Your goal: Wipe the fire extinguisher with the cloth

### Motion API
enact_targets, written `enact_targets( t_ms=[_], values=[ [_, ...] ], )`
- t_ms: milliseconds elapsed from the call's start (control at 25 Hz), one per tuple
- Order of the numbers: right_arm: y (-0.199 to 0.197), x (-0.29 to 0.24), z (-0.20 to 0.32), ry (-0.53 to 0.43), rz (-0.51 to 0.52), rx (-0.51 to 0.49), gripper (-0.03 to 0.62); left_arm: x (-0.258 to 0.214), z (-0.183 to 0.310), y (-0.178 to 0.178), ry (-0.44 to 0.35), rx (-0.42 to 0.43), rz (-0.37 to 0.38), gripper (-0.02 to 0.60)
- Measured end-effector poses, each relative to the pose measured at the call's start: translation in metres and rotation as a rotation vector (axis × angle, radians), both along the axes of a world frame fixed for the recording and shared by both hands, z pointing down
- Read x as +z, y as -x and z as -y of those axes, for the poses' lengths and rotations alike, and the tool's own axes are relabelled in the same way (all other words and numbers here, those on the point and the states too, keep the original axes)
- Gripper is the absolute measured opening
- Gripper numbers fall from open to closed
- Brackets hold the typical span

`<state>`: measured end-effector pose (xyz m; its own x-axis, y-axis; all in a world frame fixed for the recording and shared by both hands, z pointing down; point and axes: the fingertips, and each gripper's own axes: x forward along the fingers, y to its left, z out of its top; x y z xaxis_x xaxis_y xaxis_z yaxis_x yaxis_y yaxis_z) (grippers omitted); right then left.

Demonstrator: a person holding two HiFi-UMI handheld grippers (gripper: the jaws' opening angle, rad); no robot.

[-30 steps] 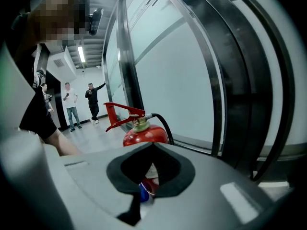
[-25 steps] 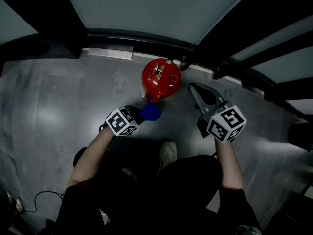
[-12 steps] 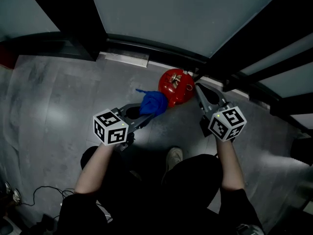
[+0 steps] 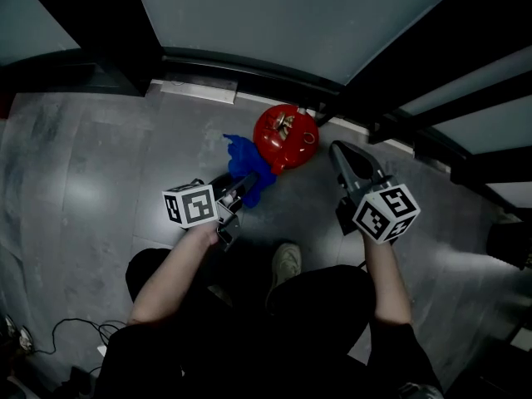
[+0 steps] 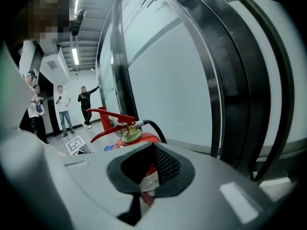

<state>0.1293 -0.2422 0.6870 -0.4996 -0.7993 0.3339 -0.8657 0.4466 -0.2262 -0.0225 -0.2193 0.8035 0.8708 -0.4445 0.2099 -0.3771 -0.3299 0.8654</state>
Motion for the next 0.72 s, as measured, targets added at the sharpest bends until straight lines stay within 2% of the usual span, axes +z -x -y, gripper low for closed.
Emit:
enact_targets(
  t_ms=[120,720],
  values=[
    [0.001,0.002,-0.001,0.007,0.006,-0.009,0.003,0.017,0.002,-0.002,0.053,0.005,0.030,0.069],
    [0.009,0.007,0.001,0.025,0.049,-0.050,0.003,0.090,0.006,-0.001,0.187,0.007,0.201,0.069]
  ],
)
